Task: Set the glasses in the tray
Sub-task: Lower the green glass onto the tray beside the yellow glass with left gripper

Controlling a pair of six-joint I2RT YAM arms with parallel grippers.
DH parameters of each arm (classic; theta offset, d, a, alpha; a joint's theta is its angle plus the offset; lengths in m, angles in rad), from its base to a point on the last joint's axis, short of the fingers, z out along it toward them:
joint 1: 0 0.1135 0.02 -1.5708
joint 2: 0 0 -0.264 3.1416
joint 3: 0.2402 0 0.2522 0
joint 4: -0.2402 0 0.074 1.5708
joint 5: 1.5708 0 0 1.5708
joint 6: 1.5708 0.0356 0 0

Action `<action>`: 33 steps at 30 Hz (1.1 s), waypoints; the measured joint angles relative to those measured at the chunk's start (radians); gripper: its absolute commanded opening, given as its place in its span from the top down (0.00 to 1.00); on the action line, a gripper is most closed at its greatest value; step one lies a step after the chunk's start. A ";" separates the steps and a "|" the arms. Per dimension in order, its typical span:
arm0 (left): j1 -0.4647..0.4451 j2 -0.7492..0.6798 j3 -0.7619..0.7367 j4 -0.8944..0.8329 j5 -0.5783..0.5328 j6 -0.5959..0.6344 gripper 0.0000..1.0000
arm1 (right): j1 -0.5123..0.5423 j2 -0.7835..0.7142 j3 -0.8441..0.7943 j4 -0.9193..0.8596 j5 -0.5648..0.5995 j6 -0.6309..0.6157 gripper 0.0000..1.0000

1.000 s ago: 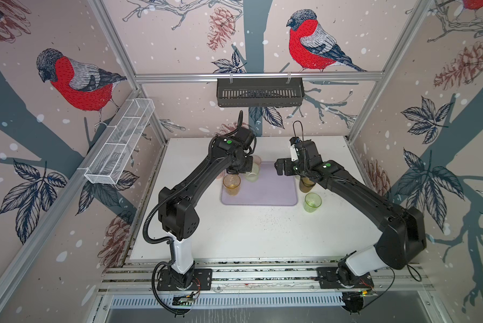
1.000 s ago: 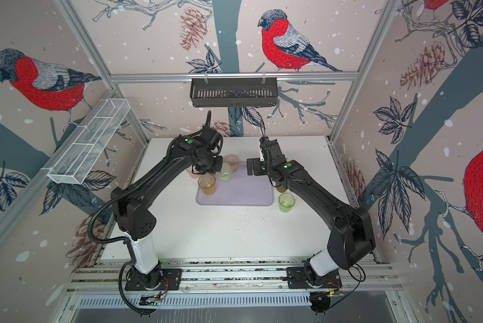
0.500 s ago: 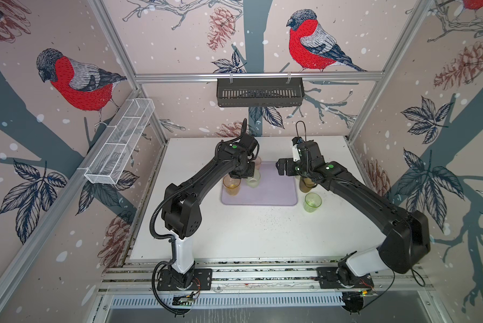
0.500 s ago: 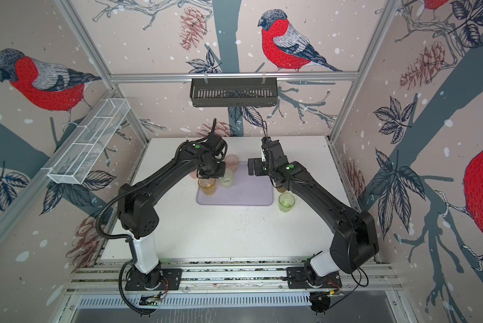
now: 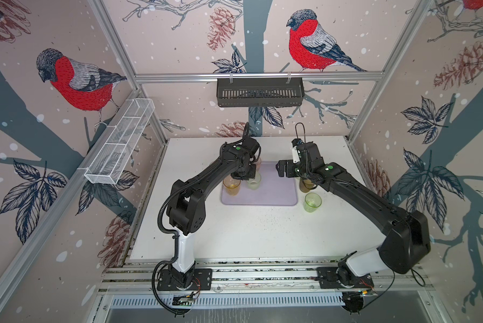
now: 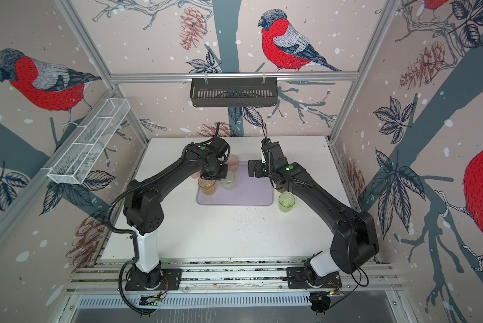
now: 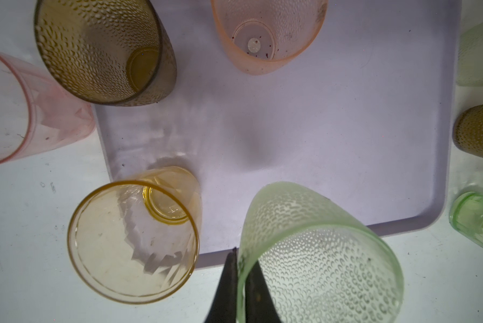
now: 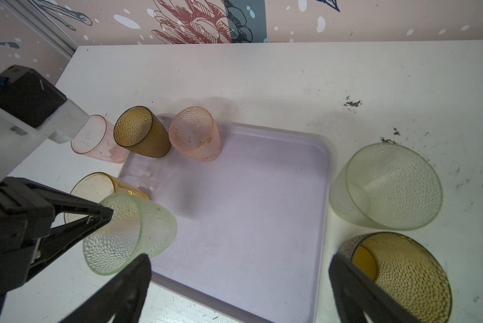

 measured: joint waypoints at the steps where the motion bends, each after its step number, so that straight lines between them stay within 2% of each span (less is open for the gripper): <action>1: 0.000 0.005 0.000 0.001 0.000 0.000 1.00 | 0.000 0.000 0.000 0.000 0.000 0.000 0.00; 33: -0.001 0.085 -0.042 0.057 0.002 0.001 1.00 | -0.008 0.022 0.009 0.037 -0.005 0.000 0.00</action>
